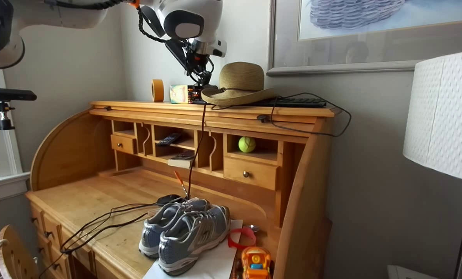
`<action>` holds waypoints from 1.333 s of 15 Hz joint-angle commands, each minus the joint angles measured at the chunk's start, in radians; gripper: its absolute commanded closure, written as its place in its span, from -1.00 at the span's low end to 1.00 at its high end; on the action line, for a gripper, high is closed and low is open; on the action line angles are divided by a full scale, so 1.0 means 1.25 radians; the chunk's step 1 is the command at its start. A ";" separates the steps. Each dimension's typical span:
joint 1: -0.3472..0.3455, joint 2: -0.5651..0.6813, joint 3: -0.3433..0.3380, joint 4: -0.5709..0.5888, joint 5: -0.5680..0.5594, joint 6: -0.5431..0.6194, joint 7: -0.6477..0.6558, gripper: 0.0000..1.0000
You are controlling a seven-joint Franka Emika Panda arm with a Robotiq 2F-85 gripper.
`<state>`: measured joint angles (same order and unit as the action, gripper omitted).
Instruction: Put the crayon box in an upright position
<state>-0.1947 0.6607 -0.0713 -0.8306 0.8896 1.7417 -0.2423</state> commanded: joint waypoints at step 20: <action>-0.019 -0.010 -0.050 0.118 -0.046 -0.019 0.058 0.99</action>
<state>-0.2229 0.6712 -0.1090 -0.7231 0.8707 1.7151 -0.1735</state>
